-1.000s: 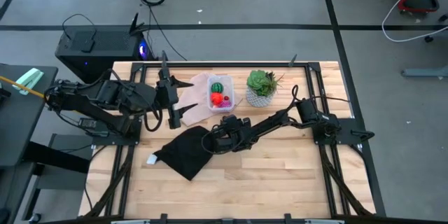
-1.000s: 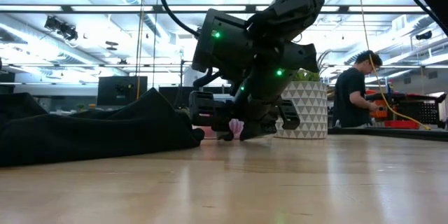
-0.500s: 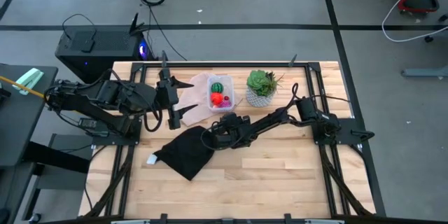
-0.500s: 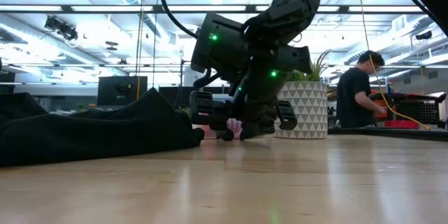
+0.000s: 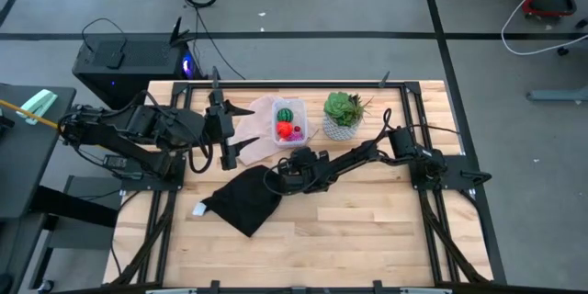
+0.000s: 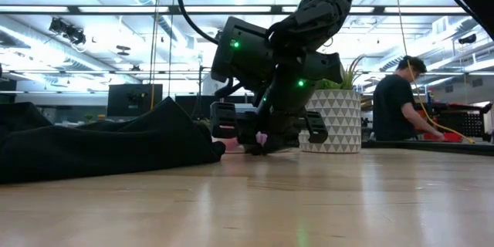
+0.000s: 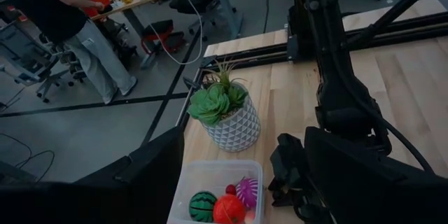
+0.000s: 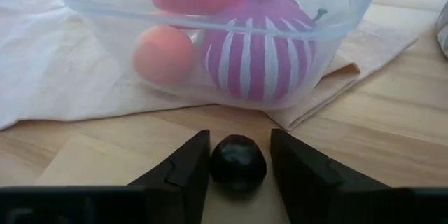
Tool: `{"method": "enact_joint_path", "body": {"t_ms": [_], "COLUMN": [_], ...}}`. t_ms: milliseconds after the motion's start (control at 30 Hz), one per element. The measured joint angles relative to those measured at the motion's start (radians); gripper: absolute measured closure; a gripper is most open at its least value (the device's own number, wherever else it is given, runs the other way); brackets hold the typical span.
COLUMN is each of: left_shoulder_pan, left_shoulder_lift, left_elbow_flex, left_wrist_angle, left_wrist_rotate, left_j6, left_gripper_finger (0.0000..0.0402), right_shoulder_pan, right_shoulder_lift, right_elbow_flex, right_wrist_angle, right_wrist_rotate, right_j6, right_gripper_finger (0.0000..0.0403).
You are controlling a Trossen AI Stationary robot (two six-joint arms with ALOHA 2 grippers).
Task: Pick and placing Produce into tupperware
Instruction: Put the plum into the transparent bin
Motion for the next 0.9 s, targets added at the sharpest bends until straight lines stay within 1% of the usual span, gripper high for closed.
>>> {"method": "enact_joint_path", "body": {"t_ms": [167, 267, 433, 633, 767, 900], "left_shoulder_pan": [0.000, 0.000, 0.000, 0.000, 0.000, 0.000], "left_shoulder_lift": [0.000, 0.000, 0.000, 0.000, 0.001, 0.001], "left_elbow_flex": [0.000, 0.000, -0.006, -0.046, -0.064, -0.064], "left_wrist_angle": [-0.001, -0.002, -0.005, -0.006, -0.001, 0.029], "left_wrist_rotate": [0.000, 0.000, 0.000, 0.000, 0.001, 0.000], "left_j6": [0.001, 0.002, 0.002, 0.002, 0.003, 0.008], "left_gripper_finger": [0.0099, 0.0099, 0.0099, 0.0099, 0.0099, 0.0099], "right_shoulder_pan": [0.000, 0.000, 0.002, 0.002, 0.010, 0.041], "right_shoulder_lift": [0.001, 0.001, 0.001, -0.009, -0.026, -0.047], "right_elbow_flex": [0.000, 0.000, 0.000, 0.000, 0.000, 0.000], "right_wrist_angle": [0.001, 0.004, 0.006, 0.000, -0.004, -0.003], "right_wrist_rotate": [0.000, -0.001, -0.003, -0.015, -0.042, -0.085], "right_j6": [0.000, 0.001, 0.001, 0.001, -0.017, -0.031], "right_gripper_finger": [0.0272, 0.0280, 0.0282, 0.0282, 0.0282, 0.0282]}}
